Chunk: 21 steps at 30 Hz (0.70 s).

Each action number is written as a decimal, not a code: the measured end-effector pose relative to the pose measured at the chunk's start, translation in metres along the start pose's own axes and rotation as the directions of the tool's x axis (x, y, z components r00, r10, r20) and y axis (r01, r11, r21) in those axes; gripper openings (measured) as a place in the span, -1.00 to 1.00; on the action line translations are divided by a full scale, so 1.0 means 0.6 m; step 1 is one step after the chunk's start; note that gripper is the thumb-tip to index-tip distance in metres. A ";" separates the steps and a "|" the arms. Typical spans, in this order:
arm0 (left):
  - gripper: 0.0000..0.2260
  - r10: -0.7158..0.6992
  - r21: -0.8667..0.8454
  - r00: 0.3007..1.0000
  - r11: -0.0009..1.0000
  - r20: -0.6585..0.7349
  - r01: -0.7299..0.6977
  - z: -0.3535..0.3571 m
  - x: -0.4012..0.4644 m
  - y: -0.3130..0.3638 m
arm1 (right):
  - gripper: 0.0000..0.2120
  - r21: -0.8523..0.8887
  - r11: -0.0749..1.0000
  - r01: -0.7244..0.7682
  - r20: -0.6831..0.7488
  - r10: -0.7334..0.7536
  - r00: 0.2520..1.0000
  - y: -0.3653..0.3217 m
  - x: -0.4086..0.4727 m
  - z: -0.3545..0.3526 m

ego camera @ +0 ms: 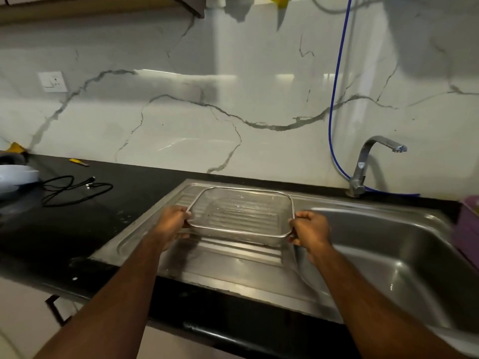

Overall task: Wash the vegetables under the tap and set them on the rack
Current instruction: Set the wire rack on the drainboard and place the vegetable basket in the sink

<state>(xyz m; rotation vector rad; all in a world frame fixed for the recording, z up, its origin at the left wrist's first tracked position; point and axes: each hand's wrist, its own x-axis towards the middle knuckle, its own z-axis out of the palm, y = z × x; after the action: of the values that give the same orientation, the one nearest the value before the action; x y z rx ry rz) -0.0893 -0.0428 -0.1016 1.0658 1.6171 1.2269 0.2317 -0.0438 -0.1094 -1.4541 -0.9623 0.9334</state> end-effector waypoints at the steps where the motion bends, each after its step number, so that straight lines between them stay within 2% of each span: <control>1: -0.88 0.022 0.041 1.000 0.999 -0.020 -0.021 0.001 -0.003 0.002 | -0.85 -0.001 1.000 0.001 0.001 -0.001 1.000 0.003 -0.002 -0.002; 3: -0.92 0.125 0.184 0.987 0.977 -0.104 -0.104 0.006 -0.004 0.008 | -0.88 0.006 1.000 0.005 0.007 -0.005 1.000 0.003 -0.002 -0.004; 5: -0.64 0.265 0.376 0.944 0.909 -0.197 -0.177 0.016 -0.002 0.018 | -0.93 0.014 1.000 0.005 0.012 -0.005 1.000 -0.001 0.000 -0.007; 6: -0.56 0.333 0.447 0.915 0.871 -0.230 -0.205 0.027 -0.007 0.029 | -0.94 0.021 1.000 0.006 0.010 -0.007 1.000 -0.004 0.001 -0.014; 8: -0.58 0.451 0.514 0.863 0.809 -0.228 -0.286 0.058 -0.014 0.050 | -0.93 0.037 0.999 -0.001 0.008 0.001 1.000 -0.009 0.006 -0.032; 13: -0.70 0.548 0.499 0.834 0.739 -0.055 -0.453 0.207 -0.043 0.099 | -0.90 -0.011 0.999 0.031 -0.072 -0.032 0.997 -0.032 0.010 -0.117; 18: -0.85 0.614 0.384 0.781 0.699 0.109 -0.603 0.402 -0.103 0.138 | -0.87 -0.073 0.993 0.092 -0.209 -0.106 0.972 -0.047 -0.006 -0.258; 21: -0.90 0.597 0.313 0.768 0.701 0.233 -0.640 0.506 -0.142 0.155 | -0.87 -0.130 0.985 0.117 -0.295 -0.151 0.944 -0.043 -0.020 -0.343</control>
<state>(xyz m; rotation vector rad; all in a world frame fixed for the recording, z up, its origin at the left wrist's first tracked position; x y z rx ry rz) 0.2358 -0.0240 -0.0570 2.0228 1.4738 1.2509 0.4171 -0.1264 -0.0657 -1.5511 -0.8804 0.5428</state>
